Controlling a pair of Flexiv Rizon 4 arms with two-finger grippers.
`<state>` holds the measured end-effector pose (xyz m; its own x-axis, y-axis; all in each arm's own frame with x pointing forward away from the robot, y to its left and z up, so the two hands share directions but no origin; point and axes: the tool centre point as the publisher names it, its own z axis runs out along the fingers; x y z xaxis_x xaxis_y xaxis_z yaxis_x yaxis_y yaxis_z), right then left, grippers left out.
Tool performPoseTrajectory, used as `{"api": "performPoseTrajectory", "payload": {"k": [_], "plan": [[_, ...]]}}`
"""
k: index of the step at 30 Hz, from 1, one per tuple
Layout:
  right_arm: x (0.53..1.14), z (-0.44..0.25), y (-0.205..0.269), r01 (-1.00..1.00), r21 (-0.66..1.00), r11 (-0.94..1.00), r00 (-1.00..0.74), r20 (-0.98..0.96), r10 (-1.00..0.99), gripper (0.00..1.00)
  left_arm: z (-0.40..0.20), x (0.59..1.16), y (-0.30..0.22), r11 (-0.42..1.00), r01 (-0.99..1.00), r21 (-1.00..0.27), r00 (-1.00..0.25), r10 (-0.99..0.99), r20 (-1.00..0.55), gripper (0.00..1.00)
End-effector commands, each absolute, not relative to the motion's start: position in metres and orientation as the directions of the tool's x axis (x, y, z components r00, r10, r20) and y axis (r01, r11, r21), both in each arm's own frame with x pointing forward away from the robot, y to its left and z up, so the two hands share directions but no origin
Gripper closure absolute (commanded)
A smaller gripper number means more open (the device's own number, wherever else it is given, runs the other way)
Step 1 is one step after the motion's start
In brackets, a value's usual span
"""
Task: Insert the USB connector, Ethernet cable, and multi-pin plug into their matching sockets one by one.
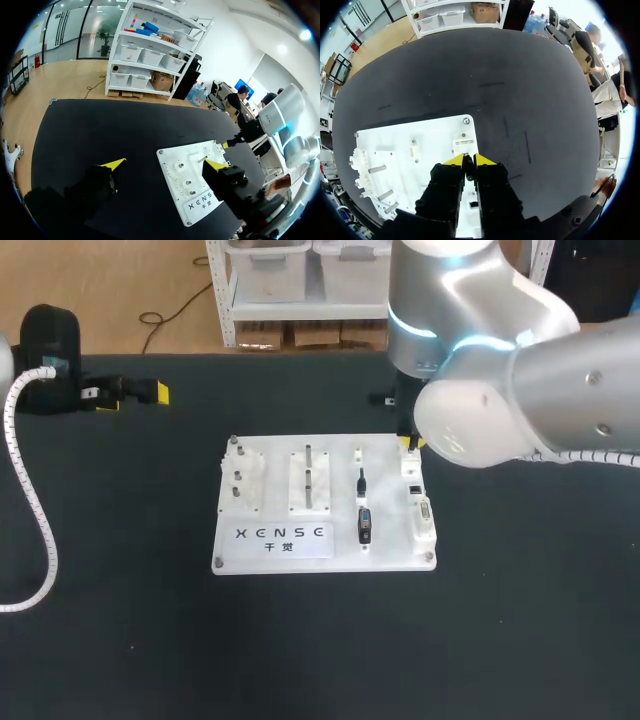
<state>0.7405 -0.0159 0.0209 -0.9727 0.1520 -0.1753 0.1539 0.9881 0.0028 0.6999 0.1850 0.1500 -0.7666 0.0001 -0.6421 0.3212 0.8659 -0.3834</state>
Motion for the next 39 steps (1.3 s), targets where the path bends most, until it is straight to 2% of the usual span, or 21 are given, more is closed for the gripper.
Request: {"api": "performPoseTrajectory", "payload": {"k": [1, 26, 27, 28, 29, 39], "plan": [[0.748, 0.005, -0.022, 0.141, 0.011, 0.99, -0.976, -0.165, 0.141, 1.0, 0.15, 0.7, 0.185, 0.866, 0.321, -0.383, -0.767, 0.0, -0.642, 0.0], [0.744, -0.009, -0.025, 0.135, -0.064, 0.989, -0.982, -0.145, 0.125, 1.0, 0.15, 0.7, 0.185, 0.866, 0.321, -0.383, -0.767, 0.0, -0.642, 0.0], [0.744, -0.006, -0.025, 0.142, -0.066, 0.988, -0.979, -0.155, 0.131, 0.83, 0.15, 0.7, 0.185, 0.866, 0.321, -0.383, -0.767, 0.0, -0.642, 0.0], [0.746, -0.002, -0.026, 0.15, -0.061, 0.987, -0.976, -0.168, 0.138, 0.53, 0.15, 0.7, 0.185, 0.866, 0.321, -0.383, -0.767, 0.0, -0.642, 0.0], [0.747, 0.003, -0.026, 0.157, -0.051, 0.986, -0.972, -0.182, 0.146, 0.0, 0.15, 0.7, 0.185, 0.866, 0.321, -0.383, -0.767, 0.0, -0.642, 0.0], [0.748, 0.066, -0.008, 0.175, -0.012, 0.985, -0.936, -0.312, 0.162, 0.0, 0.15, 0.7, 0.185, 0.866, 0.321, -0.383, -0.767, 0.0, -0.642, 0.0]]}}
